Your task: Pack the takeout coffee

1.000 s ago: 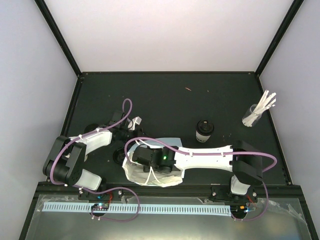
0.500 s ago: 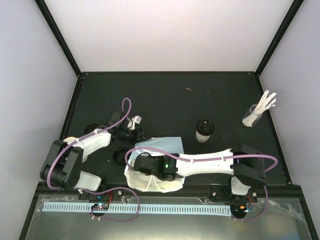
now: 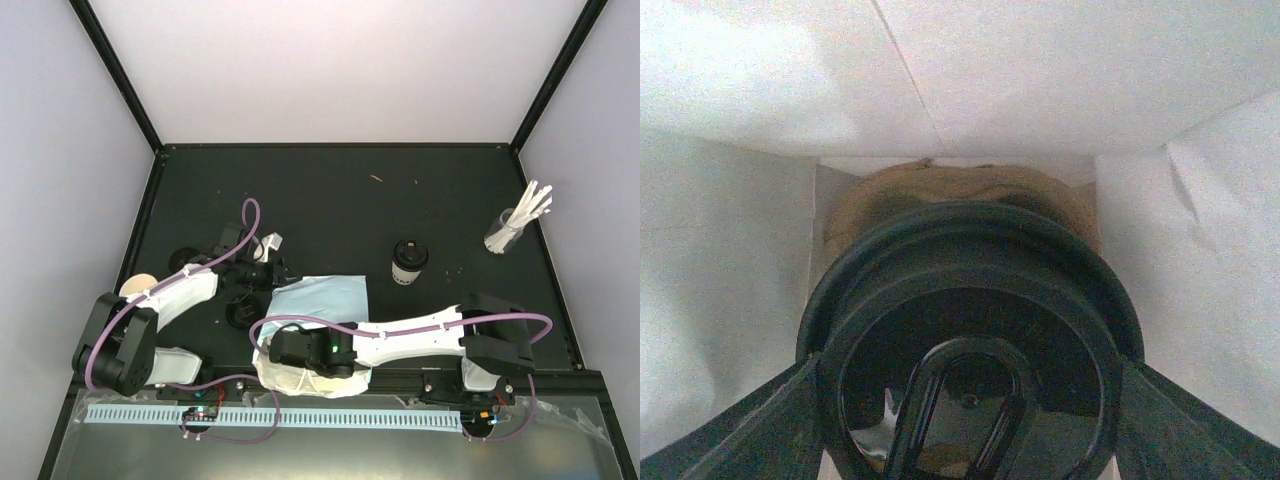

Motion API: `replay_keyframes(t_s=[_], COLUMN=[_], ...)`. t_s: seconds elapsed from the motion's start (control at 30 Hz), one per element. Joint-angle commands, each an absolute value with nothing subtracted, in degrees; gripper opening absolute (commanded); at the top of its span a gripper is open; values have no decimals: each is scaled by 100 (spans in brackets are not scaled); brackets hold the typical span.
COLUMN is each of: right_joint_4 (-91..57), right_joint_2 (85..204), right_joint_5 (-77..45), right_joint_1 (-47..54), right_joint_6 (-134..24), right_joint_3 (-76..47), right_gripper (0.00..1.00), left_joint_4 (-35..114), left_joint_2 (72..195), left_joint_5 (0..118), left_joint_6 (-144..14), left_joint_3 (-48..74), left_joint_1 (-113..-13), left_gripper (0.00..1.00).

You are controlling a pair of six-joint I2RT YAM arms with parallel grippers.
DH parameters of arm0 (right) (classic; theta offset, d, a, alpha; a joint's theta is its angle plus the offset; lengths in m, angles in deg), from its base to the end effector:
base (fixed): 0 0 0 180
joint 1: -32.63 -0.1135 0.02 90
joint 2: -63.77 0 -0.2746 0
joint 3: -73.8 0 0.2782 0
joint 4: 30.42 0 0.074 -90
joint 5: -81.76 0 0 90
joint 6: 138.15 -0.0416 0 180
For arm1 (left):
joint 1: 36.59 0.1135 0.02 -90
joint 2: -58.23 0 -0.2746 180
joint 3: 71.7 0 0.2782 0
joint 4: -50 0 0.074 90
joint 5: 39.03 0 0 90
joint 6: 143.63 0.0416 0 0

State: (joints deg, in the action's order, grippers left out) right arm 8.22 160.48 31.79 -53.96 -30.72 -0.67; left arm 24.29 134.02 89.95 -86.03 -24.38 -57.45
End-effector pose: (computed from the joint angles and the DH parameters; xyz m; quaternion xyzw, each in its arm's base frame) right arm 0.0482 0.3589 0.1885 -0.6638 0.6276 -0.1387 0.3825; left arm 0.2331 -0.1168 0.1609 0.0119 0.9028 -0.4137 0.1168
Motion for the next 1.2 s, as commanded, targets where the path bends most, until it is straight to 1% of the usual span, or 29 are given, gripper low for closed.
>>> replay_keyframes(t_s=[0.0, 0.27, 0.4, 0.57, 0.77, 0.97, 1.17], right_joint_4=[1168, 1142, 972, 969, 960, 1024, 1074], right_joint_2=[16271, 16124, 16055, 16156, 16019, 15941, 15840], right_joint_5=[3311, 3287, 3277, 3302, 3145, 2899, 2682], right_joint_1=[-5357, -5357, -5359, -5359, -5350, -5260, -5163], right_joint_6=[-3328, -3195, -3109, -3033, -2996, -3013, -2989], right_joint_3=[244, 342, 470, 488, 475, 457, 442], right_gripper=[48, 48, 48, 48, 48, 48, 48], left_joint_4=[2257, 2372, 2461, 2488, 1789, 921, 355], left_joint_2=[13198, 13229, 13288, 13348, 13199, 12321, 11501], left_joint_5=[9696, 9663, 9678, 9693, 9399, 8905, 8490], left_joint_6=[-8773, -8841, -8886, -8884, -8499, -8161, -7995], left_joint_3=[-2491, -2428, -2418, -2387, -2010, -1711, -1742], left_joint_1=[-5917, -5917, -5917, -5913, -5881, -5730, -5715], left_gripper=[46, 47, 51, 52, 58, 63, 67])
